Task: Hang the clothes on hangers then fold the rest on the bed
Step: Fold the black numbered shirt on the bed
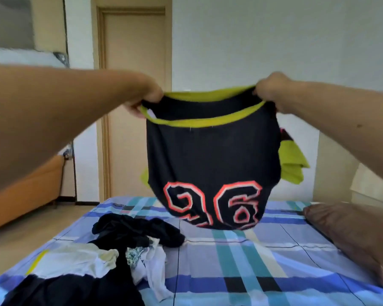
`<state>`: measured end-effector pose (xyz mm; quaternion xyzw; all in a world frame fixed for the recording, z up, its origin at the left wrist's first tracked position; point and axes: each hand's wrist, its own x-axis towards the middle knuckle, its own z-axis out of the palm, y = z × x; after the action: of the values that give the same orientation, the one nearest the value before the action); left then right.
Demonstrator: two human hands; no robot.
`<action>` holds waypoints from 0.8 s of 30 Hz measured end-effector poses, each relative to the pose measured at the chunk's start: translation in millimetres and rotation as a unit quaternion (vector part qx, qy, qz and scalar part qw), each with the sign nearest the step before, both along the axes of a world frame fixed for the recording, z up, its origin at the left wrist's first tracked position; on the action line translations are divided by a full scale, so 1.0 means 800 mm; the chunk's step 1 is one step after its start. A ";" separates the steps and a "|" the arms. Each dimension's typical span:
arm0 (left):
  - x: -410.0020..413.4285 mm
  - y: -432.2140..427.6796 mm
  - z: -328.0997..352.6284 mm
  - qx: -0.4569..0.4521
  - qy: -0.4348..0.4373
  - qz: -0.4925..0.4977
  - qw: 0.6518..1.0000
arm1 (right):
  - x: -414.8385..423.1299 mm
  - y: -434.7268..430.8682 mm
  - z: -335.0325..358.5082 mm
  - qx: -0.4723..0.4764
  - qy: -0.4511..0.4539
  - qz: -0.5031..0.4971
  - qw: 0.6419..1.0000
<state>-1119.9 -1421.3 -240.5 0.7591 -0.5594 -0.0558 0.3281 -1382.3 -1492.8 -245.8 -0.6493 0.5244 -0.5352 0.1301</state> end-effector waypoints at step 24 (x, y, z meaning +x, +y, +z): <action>0.021 0.049 0.063 -0.303 -0.130 0.069 0.942 | -0.012 0.041 0.074 -0.207 0.183 -0.154 0.949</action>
<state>-1103.3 -1382.3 -189.9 0.6608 -0.5343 0.2383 0.4702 -1391.8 -1460.0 -186.8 -0.6601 0.5105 -0.5176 -0.1893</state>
